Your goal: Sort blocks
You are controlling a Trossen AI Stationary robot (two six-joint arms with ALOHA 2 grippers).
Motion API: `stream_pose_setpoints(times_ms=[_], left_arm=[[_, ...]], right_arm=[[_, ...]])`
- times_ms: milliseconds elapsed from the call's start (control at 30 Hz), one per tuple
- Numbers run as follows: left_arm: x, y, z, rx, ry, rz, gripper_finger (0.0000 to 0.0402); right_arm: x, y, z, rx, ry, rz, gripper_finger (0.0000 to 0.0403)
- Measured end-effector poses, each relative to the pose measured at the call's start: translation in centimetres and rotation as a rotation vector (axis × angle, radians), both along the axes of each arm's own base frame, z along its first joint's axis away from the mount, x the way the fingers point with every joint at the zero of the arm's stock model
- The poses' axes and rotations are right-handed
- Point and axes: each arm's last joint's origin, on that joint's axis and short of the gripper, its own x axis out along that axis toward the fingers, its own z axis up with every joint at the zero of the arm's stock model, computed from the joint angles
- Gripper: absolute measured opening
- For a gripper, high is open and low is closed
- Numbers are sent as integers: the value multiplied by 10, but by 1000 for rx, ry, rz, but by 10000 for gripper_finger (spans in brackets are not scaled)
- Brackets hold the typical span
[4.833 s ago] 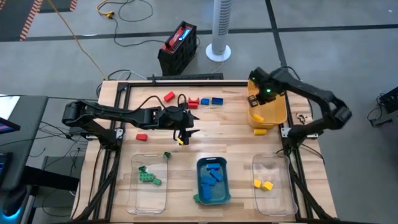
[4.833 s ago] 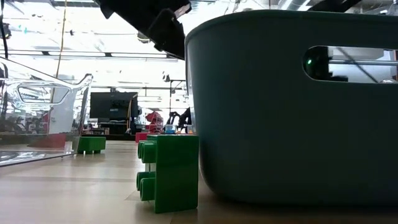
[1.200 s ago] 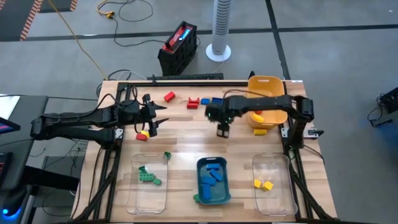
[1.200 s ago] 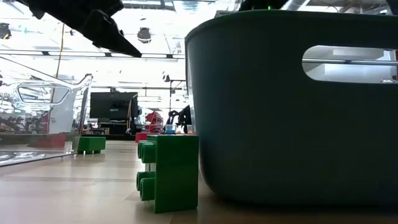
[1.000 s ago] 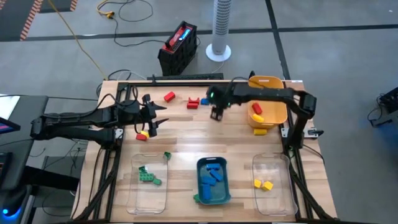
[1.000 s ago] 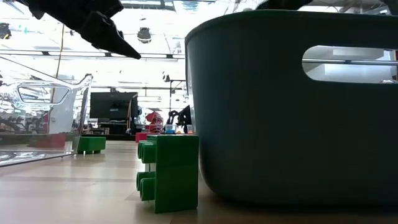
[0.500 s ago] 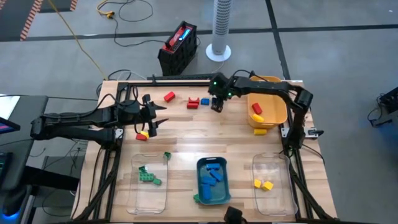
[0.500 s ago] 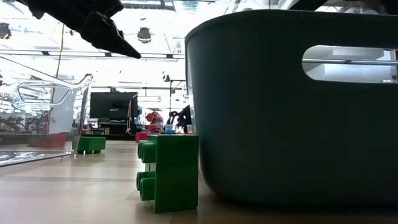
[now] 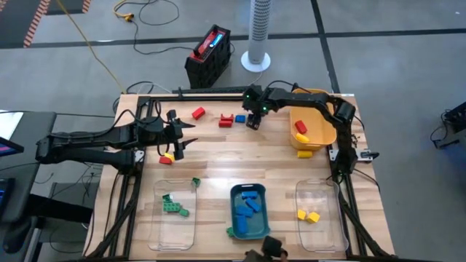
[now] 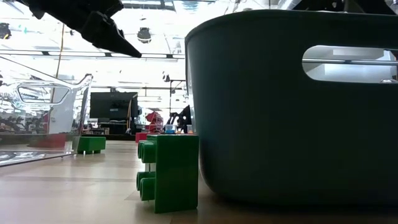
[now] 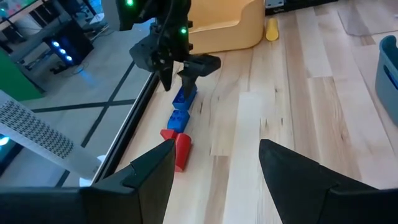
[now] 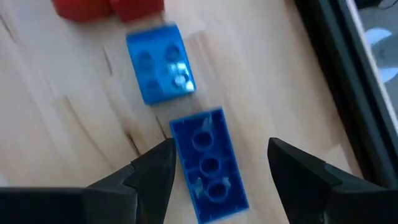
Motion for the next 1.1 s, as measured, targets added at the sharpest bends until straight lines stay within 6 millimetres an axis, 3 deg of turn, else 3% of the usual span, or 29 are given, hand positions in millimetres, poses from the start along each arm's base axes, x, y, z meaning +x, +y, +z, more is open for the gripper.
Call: stream_pose_setpoints(times_ms=[167,467,567,733,800,933,1100], left_arm=[[0,0,0,0,3,0,226],[0,0,-1,-4,12,0,226],[0,0,-1,-7,11,2,226],[0,0,-1,-8,10,2,226],[-1,0,-2,-9,17,2,226],[-3,-1,-4,-17,45,2,226],[-2,0,-3,-28,25,8,226]], right_arm=[[-3,-1,-11,66,35,12,265],[8,21,-25,64,125,102,260],[9,23,-26,59,137,107,229],[8,29,-23,69,158,108,134],[4,33,-18,85,185,110,106],[-4,49,5,106,211,95,104],[-8,99,55,128,141,104,104]])
